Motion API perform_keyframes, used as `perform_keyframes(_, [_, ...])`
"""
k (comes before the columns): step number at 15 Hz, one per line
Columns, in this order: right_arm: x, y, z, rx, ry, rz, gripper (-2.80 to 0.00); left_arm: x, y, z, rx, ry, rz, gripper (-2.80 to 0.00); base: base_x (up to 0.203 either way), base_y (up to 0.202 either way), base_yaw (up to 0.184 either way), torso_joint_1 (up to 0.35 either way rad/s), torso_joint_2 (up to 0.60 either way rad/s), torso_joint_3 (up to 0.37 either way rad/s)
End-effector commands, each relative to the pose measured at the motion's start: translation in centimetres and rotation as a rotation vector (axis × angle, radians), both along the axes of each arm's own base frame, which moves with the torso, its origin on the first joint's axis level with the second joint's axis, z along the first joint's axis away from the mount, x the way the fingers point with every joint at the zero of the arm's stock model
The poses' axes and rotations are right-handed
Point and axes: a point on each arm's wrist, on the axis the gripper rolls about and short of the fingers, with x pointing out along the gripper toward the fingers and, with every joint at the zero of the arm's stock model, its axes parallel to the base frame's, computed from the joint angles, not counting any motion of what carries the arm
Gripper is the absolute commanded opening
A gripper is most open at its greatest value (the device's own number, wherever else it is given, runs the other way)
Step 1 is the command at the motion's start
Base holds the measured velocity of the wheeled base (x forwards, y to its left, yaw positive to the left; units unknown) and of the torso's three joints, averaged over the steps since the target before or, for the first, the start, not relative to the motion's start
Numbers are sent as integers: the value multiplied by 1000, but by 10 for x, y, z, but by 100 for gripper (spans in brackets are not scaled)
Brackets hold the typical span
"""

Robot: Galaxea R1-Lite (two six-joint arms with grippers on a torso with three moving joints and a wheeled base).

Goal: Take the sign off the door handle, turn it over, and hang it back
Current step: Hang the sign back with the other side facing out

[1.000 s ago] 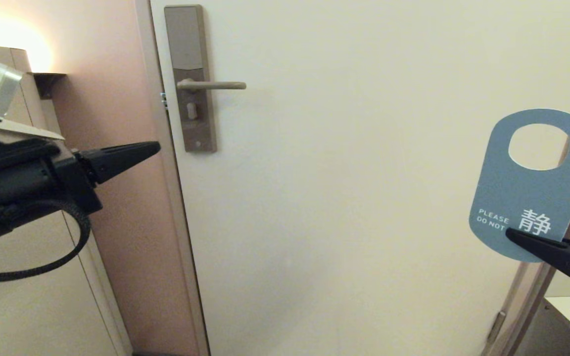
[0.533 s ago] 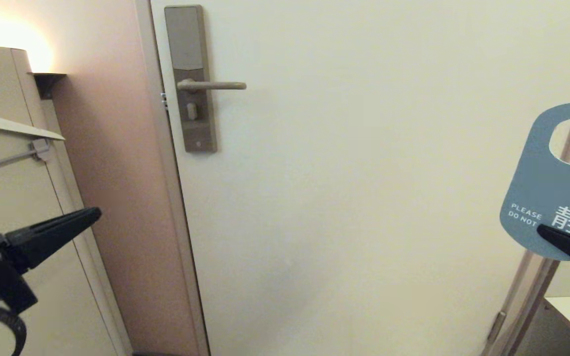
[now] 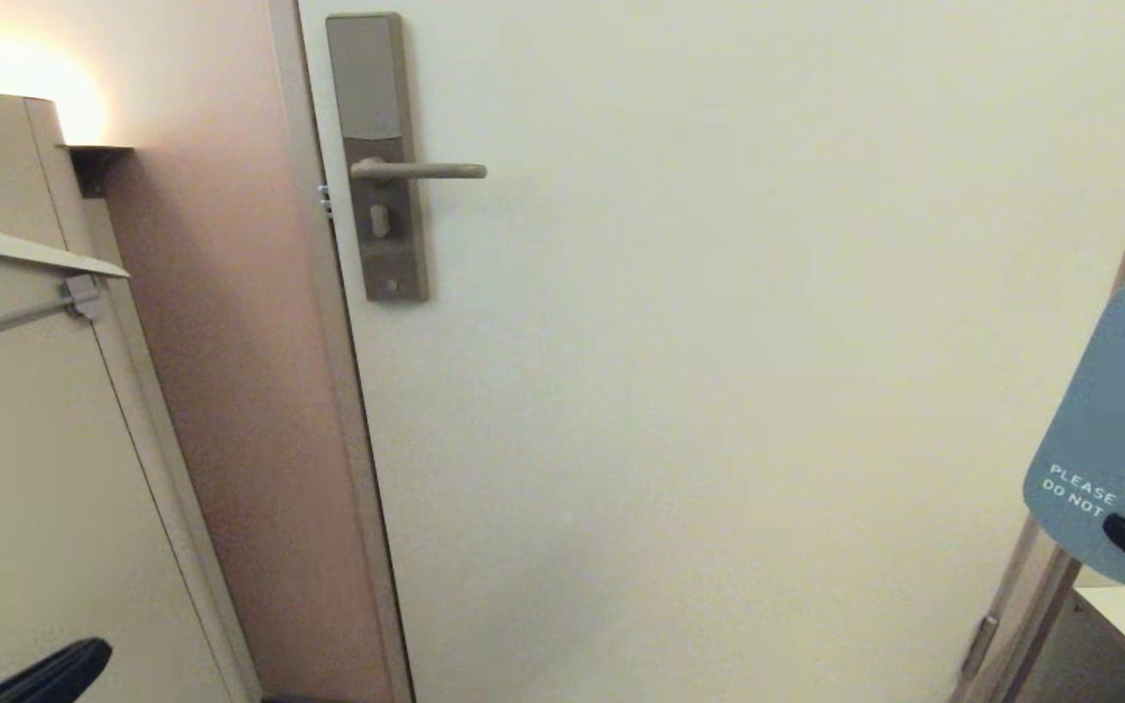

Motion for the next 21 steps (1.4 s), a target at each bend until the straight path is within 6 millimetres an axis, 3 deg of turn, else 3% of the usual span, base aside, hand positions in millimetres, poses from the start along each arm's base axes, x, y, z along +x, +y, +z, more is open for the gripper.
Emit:
perform_keyframes(1, [-13,0,0,-1,-38,3,-280,-27,1,-12,-2,-94,9,-280,0,0,0,0,0,0])
perform_keyframes(5, [-30,1,-5,-2,-34,-1,-280,-36,7,-43,63,-40,279,-280,0,0,0,0,0,0])
perform_keyframes(9, [-49,1,-14,-3,-37,-26,-280,-50,8,-63,112,-130,347,-280,0,0,0,0,0,0])
perform_keyframes(15, [-87,1,-43,-7,-17,-63,-280,-48,10,-71,154,-117,425,-280,0,0,0,0,0,0])
perform_keyframes(21, [-88,-2,-68,-29,39,-205,-280,-48,10,-71,145,-114,427,-280,0,0,0,0,0,0])
